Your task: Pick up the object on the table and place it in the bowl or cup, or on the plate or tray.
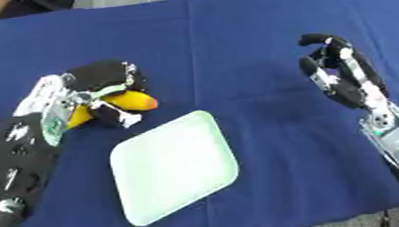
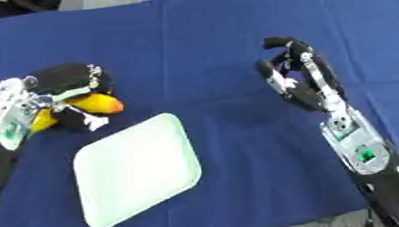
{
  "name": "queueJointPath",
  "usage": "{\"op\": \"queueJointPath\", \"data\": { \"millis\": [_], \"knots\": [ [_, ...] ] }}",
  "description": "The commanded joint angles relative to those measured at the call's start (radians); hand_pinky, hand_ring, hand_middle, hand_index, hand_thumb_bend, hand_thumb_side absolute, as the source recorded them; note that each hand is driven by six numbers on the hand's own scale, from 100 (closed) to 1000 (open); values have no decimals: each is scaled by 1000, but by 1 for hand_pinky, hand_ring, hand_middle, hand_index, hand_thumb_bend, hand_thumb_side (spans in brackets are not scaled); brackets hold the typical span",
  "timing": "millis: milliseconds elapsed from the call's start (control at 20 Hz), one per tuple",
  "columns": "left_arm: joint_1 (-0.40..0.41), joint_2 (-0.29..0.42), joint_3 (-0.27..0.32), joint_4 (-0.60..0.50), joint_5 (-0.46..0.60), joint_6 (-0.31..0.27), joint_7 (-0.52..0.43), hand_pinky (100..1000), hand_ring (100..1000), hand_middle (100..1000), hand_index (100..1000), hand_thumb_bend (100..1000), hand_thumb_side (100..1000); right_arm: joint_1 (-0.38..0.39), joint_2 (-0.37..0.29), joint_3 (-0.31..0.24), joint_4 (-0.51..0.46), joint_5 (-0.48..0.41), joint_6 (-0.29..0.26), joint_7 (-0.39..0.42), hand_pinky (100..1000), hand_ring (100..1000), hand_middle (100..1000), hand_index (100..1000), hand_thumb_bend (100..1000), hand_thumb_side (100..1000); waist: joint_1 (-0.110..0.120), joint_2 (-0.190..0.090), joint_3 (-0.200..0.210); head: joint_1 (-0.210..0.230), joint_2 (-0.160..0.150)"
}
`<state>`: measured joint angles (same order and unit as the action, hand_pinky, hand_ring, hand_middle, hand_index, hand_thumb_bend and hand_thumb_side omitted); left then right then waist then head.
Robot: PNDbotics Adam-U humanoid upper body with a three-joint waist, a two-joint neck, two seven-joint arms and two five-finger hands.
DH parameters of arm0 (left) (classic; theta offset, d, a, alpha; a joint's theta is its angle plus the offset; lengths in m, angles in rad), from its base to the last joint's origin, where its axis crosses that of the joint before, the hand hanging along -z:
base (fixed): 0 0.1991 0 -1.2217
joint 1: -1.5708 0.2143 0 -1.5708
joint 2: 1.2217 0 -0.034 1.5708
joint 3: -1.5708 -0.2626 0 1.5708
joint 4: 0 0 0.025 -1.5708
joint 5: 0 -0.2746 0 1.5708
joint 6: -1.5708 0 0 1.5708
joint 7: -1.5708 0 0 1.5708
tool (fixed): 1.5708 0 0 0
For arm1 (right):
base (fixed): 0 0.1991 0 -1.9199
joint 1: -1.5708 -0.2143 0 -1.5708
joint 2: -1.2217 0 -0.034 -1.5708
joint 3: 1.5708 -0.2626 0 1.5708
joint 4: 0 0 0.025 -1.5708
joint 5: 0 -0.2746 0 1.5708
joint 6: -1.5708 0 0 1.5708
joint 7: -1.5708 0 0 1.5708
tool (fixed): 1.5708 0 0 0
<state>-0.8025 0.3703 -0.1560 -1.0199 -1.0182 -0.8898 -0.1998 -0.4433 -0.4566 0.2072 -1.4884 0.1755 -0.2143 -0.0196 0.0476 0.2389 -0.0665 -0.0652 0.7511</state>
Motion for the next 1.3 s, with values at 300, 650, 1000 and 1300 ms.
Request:
{"op": "queueJointPath", "data": {
  "millis": [300,650,1000,1300],
  "knots": [
    [-17,14,0,-52,-57,-14,137,100,100,100,147,100,398,-16,-9,-7,-12,-6,-4,6,362,566,756,860,508,766,-4,-16,2,0,-9],
    [-18,10,-11,-58,-96,-17,163,100,100,100,142,100,397,-16,-10,-8,-12,-7,-5,9,364,567,757,861,509,766,-5,-15,2,0,-9],
    [-26,3,-46,-126,-30,-17,106,100,100,100,140,100,410,-13,-9,-8,-12,-7,-8,12,365,568,758,862,509,764,-3,-18,4,-2,-6],
    [-28,8,-137,-303,160,-17,-11,100,100,100,140,100,435,-11,-11,-8,-9,-7,-9,15,367,569,759,863,509,762,0,-20,4,-5,-3]
  ]
}}
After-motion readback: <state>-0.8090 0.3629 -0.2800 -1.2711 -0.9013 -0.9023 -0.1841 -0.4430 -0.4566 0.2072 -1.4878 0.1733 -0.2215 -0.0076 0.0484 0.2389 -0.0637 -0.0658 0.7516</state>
